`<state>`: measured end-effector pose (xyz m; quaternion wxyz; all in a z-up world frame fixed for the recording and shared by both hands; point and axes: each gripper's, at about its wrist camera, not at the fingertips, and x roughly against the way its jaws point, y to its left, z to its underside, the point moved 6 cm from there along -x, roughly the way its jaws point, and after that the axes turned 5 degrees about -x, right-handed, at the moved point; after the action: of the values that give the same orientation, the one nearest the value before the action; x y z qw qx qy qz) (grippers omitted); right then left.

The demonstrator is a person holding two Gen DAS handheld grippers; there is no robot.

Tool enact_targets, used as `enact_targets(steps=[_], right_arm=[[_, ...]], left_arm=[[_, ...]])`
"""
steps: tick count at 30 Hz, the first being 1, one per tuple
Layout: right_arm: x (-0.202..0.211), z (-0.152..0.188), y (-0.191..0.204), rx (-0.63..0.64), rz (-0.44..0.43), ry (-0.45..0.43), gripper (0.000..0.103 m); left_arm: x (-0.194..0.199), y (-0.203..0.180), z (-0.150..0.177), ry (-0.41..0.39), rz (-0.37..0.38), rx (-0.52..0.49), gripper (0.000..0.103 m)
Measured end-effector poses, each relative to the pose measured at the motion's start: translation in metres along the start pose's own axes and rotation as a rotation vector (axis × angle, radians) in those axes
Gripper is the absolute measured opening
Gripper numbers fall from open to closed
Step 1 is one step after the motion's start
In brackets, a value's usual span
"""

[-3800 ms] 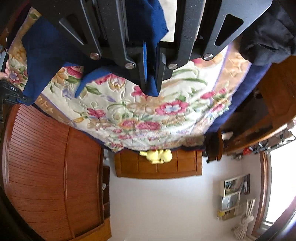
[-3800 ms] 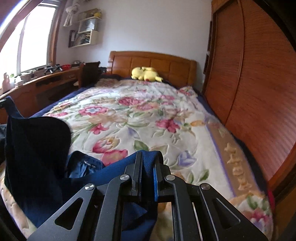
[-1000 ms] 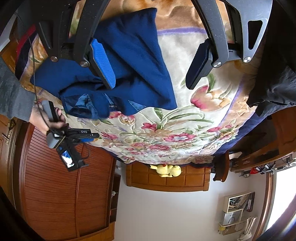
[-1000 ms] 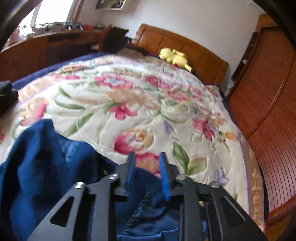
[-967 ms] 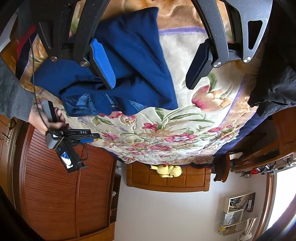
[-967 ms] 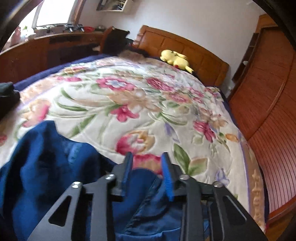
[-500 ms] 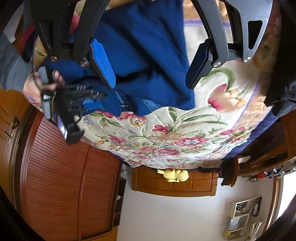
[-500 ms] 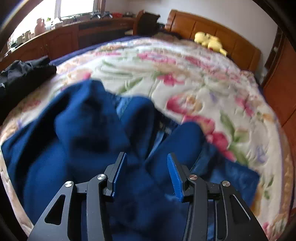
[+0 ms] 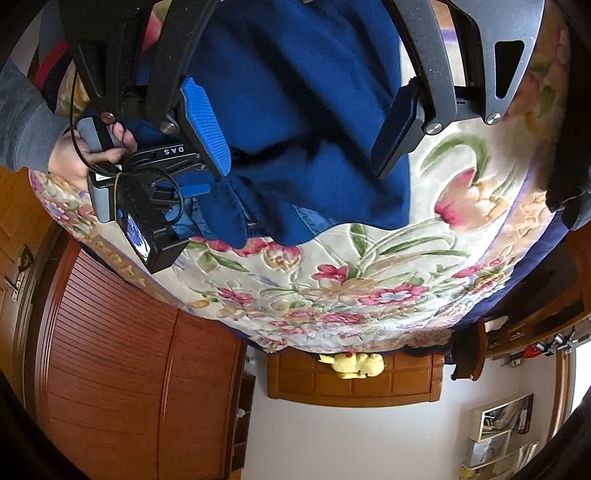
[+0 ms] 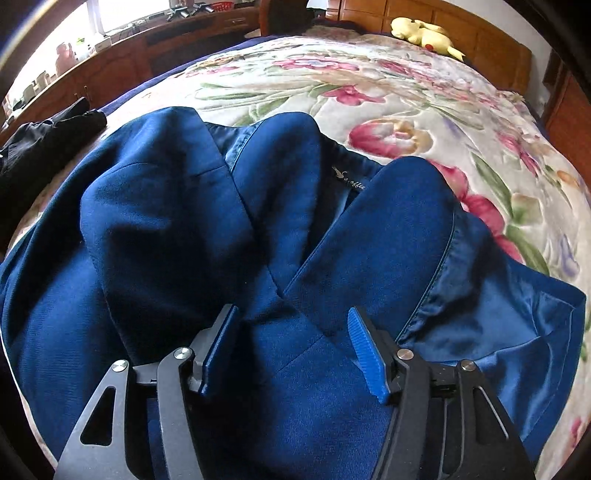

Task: Fold large clothes
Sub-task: 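Grasp the folded jacket again with the right gripper and smooth it flat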

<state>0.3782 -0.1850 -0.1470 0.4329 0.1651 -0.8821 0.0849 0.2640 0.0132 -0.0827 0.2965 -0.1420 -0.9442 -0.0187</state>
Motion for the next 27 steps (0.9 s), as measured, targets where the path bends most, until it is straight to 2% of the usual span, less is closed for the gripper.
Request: enact_targets(steps=[6,8,11,12,13,16,22,25,27], right_arm=[[0.004,0.006,0.009,0.023,-0.008,0.019,0.063],[0.005,0.008,0.010,0.029,-0.028,0.021,0.058],[0.017,0.010,0.019,0.078,-0.079,0.033,0.026],[0.019,0.011,0.023,0.103,-0.095,0.037,0.013],[0.022,0.010,0.026,0.134,-0.090,0.028,0.008],[0.032,-0.004,0.026,0.210,-0.031,-0.035,0.007],[0.038,-0.064,-0.002,0.143,0.081,-0.167,0.007],[0.028,-0.083,-0.012,0.114,0.119,-0.189,0.007],[0.019,-0.089,-0.013,0.141,0.144,-0.195,0.007]], left_arm=[[-0.013,-0.011,-0.005,0.013,0.019,-0.015,0.079],[-0.021,-0.015,-0.005,0.033,0.032,-0.014,0.079],[-0.027,-0.017,-0.009,0.037,0.023,-0.029,0.079],[-0.028,-0.018,-0.010,0.035,0.020,-0.032,0.079],[-0.028,-0.018,-0.011,0.033,0.018,-0.031,0.079],[-0.028,-0.017,-0.010,0.038,0.017,-0.027,0.079],[-0.026,-0.011,-0.008,0.039,-0.002,-0.020,0.079],[-0.026,-0.009,-0.006,0.044,-0.009,-0.011,0.079],[-0.026,-0.008,-0.006,0.044,-0.012,-0.007,0.079]])
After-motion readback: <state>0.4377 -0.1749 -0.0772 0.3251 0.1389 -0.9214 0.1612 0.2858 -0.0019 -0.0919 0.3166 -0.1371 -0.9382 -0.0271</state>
